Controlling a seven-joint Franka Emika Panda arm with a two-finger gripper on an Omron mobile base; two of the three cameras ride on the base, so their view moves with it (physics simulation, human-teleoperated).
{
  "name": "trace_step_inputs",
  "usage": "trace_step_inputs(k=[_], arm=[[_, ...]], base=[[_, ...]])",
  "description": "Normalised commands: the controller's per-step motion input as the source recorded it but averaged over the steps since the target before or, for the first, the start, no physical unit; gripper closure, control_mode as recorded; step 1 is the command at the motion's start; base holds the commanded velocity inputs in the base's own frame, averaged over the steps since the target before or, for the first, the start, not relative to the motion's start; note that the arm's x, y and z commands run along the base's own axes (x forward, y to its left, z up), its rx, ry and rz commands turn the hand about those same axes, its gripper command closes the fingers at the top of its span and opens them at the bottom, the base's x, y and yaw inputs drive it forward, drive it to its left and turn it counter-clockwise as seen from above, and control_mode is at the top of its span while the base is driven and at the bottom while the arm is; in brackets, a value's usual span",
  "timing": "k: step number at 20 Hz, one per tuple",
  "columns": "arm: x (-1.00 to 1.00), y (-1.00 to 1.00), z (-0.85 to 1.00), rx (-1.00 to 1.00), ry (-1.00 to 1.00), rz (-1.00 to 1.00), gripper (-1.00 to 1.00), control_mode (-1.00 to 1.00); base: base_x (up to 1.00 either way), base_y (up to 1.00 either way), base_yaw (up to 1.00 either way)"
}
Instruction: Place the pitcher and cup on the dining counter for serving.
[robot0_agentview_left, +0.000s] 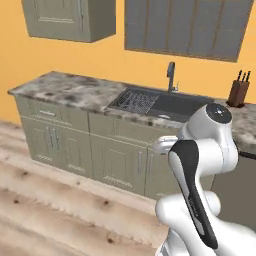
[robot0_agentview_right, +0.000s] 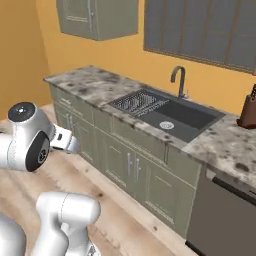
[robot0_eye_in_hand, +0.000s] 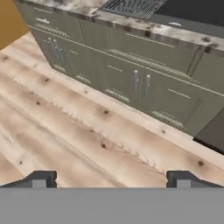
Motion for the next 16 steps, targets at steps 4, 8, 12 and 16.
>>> trace_step_inputs(k=[4, 8, 12, 16], arm=[[0.0, 0.0, 0.0, 0.0, 0.0, 0.0, -1.0, 1.0], [0.0, 0.0, 0.0, 0.0, 0.0, 0.0, -1.0, 1.0], [0.0, 0.0, 0.0, 0.0, 0.0, 0.0, -1.0, 1.0], [0.0, 0.0, 0.0, 0.0, 0.0, 0.0, -1.0, 1.0]], base=[[0.0, -0.85, -0.7], [0.0, -1.0, -0.61], [0.38, -0.97, -0.4], [0.6, -0.81, -0.24]])
